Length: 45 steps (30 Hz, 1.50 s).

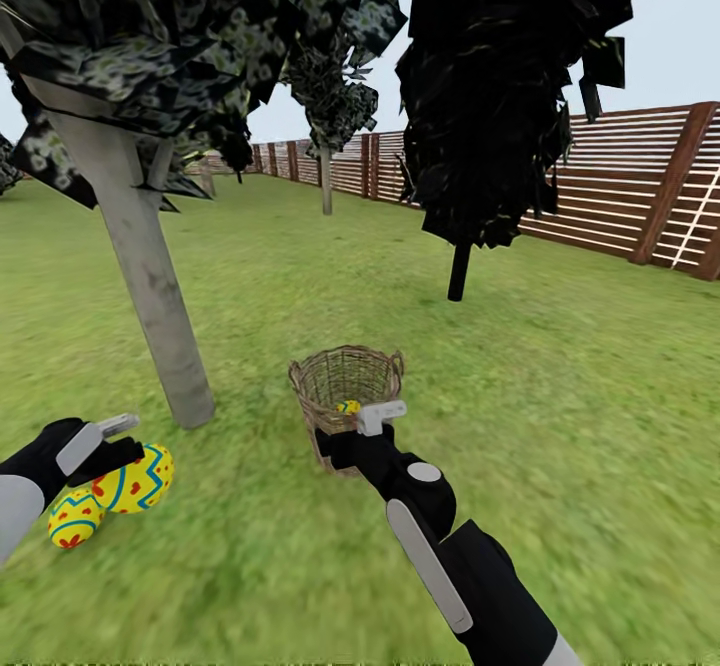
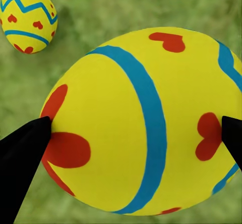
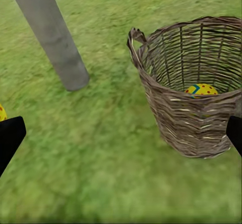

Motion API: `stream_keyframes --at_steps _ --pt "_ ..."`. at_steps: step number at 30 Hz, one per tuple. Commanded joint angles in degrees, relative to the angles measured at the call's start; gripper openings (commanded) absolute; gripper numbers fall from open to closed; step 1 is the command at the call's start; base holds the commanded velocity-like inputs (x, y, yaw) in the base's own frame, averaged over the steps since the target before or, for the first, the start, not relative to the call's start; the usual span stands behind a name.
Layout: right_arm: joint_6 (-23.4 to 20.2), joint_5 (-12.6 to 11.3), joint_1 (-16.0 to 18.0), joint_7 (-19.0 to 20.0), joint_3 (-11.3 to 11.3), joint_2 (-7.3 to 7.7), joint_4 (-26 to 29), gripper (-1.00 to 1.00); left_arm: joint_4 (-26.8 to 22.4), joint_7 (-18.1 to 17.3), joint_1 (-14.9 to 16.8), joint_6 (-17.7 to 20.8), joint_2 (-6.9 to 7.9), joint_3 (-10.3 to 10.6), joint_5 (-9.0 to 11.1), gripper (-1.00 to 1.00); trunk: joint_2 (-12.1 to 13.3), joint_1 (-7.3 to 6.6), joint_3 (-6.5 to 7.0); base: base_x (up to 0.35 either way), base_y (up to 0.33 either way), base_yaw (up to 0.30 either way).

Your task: Take the three Easter eggs out of the wicker basket on the lawn in the garden, then place them on the lawn next to a single tree (choose any tree) so that all three eggs are next to the same tree and none are left in the basket.

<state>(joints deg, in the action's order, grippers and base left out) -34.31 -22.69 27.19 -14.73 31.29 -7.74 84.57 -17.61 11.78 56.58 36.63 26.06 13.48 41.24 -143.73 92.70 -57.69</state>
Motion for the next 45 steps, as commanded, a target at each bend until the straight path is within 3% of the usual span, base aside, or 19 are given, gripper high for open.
stream_keyframes --at_steps 1,5,14,20,34,45 --pt "-0.14 -0.60 0.05 -0.55 0.08 -0.01 0.07 1.00 -0.22 0.37 0.02 0.23 0.05 0.40 0.60 -1.00 -0.04 0.01 -0.29 0.000 0.000 0.000" --pt "-0.14 -0.60 0.05 -0.56 0.09 -0.04 0.05 1.00 -0.42 0.28 0.02 0.28 0.04 0.48 0.60 -1.00 -0.10 0.11 -1.17 0.000 0.000 0.000" --pt "-0.14 -0.60 0.05 -0.57 0.09 -0.08 -0.02 1.00 -1.04 -0.02 0.02 0.42 0.12 0.78 0.68 -1.00 -0.10 0.11 -1.17 0.011 0.000 0.000" --pt "-0.14 -0.60 0.05 -0.57 0.15 -0.07 -0.02 1.00 -3.35 0.01 0.02 0.38 0.13 0.92 0.55 -1.00 -0.10 0.11 -1.17 0.233 0.000 0.000" --pt "-0.14 -0.61 0.05 -0.52 1.04 -0.08 -0.02 1.00 -3.58 -0.25 0.02 0.37 0.13 0.85 0.64 -1.00 -0.10 0.11 -1.17 0.139 0.019 0.000" --pt "-0.14 -0.60 0.05 -0.54 1.32 -0.08 -0.02 1.00 -3.58 -0.45 0.02 0.31 0.06 0.87 0.67 -1.00 -0.10 0.11 -1.17 0.025 0.166 0.000"
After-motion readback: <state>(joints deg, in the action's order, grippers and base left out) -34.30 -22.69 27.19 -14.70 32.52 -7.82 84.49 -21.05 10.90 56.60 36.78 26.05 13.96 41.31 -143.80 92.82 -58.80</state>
